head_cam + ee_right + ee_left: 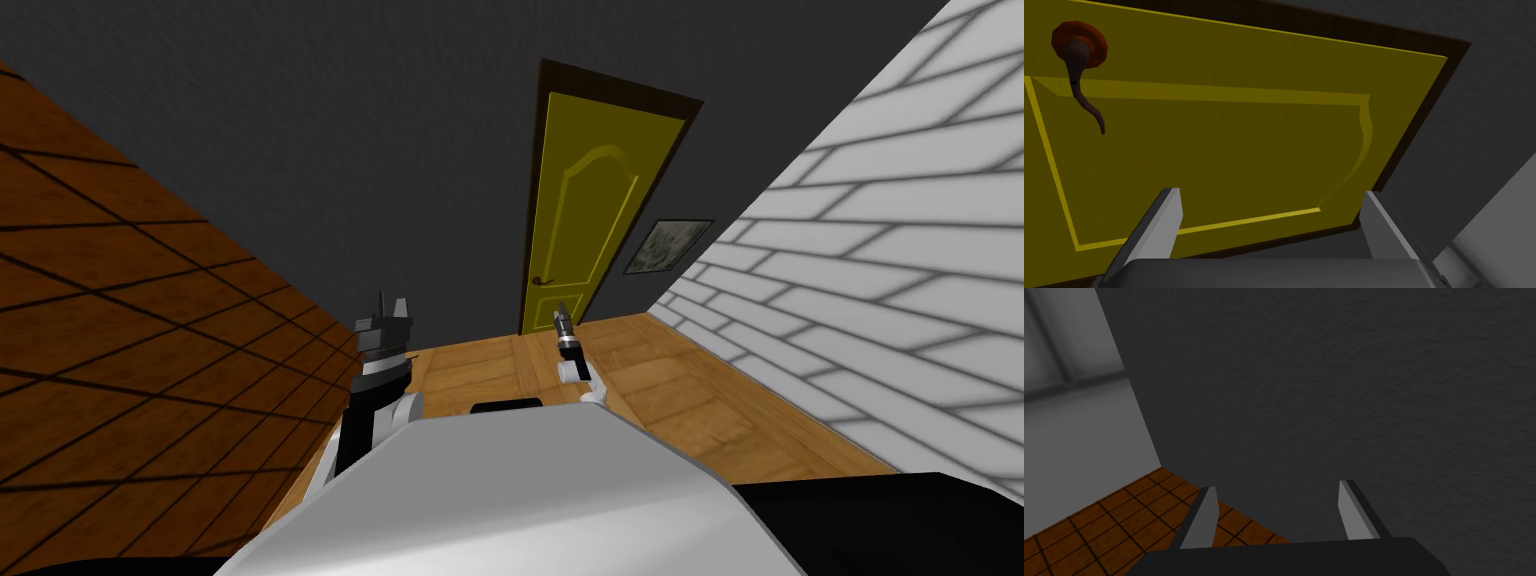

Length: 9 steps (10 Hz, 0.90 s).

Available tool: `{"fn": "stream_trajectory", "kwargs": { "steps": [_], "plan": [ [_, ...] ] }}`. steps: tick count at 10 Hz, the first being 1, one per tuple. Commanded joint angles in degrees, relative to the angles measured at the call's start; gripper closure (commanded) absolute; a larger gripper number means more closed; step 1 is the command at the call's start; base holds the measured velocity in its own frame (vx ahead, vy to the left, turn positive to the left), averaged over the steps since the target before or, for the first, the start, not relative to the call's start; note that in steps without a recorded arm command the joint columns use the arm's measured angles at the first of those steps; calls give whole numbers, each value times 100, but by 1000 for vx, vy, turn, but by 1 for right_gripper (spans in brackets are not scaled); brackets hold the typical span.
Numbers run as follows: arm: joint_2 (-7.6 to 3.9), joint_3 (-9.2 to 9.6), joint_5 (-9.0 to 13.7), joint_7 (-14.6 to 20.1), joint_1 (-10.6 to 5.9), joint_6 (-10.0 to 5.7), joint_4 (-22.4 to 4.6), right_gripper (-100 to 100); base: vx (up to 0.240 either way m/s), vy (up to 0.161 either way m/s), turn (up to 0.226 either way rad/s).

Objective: Pull the door open

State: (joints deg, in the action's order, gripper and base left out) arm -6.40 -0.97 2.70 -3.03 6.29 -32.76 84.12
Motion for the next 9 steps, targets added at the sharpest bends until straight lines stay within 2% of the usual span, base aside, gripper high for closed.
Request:
{"fn": "stream_trajectory", "kwargs": {
  "steps": [1,2,4,5,7,8,9],
  "plan": [
    [-65,14,13,71,-158,-64,-286,-100,79,-48,50],
    [-65,14,13,71,-158,-64,-366,-100,68,-32,19],
    [-134,34,24,143,-365,-144,-750,-100,70,-48,34],
    [-134,34,24,143,-365,-144,-813,-100,61,-42,19],
    [-200,54,36,215,-572,-224,-1174,-100,71,-39,34],
    [-200,54,36,215,-572,-224,-1261,-100,56,-32,21],
    [-233,63,42,251,-675,-264,-1469,-100,41,-36,22]
  ]
}}
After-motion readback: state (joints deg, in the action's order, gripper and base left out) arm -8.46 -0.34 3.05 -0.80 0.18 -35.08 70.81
